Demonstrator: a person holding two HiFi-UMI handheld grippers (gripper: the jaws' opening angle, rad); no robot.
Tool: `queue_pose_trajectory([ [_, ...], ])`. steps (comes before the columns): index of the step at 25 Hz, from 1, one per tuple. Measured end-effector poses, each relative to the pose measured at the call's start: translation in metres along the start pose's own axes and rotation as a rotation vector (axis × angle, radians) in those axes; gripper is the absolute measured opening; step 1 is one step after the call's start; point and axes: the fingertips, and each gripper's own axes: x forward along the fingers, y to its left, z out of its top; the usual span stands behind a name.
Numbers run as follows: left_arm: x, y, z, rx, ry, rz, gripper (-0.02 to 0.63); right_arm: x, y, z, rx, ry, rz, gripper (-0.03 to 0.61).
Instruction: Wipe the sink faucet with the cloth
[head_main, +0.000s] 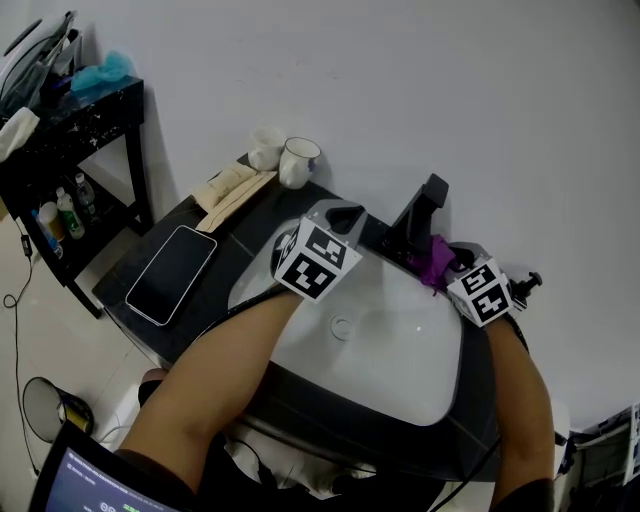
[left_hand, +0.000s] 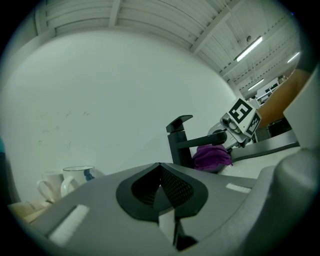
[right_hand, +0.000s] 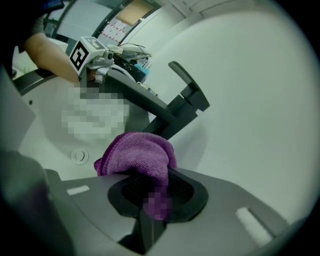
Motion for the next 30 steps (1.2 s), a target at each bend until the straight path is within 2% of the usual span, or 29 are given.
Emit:
queue_pose_trajectory([
  [3,-0.001,-0.002,0.0,0.011,0.001,0.0,0.017,-0.014,0.005,0.002,0.159,-0.047,0.014,0.063],
  [10,-0.006,0.005,0.006,0.045,-0.007,0.04,0.017,-0.057,0.068,0.036,0.887,-0.27,0.175,0.066],
  [13,-0.018,0.019,0.012,-0.005,-0.022,0.103,0.017,-0.058,0.098,0.053,1.211,-0.355,0.229,0.067],
  [16,-0.044,0.043,0.026,-0.137,-0.099,0.158,0.017,-0.036,0.119,0.069,1.444,-0.421,0.217,0.069],
  [19,-0.07,0.061,0.042,-0.299,-0.207,0.182,0.017,-0.01,0.125,0.087,1.604,-0.499,0.152,0.069],
  [21,-0.084,0.068,0.048,-0.344,-0.253,0.193,0.017,0.004,0.115,0.099,1.686,-0.58,0.069,0.069],
  [24,-0.093,0.074,0.053,-0.364,-0.29,0.201,0.017,0.02,0.089,0.117,1.775,-0.697,-0.059,0.069],
  [26,-0.096,0.079,0.051,-0.363,-0.292,0.223,0.018,0.024,0.066,0.131,1.795,-0.763,-0.129,0.067],
  [30,-0.101,0.09,0.049,-0.398,-0.306,0.258,0.017,0.014,0.014,0.16,1.761,-0.896,-0.233,0.067],
])
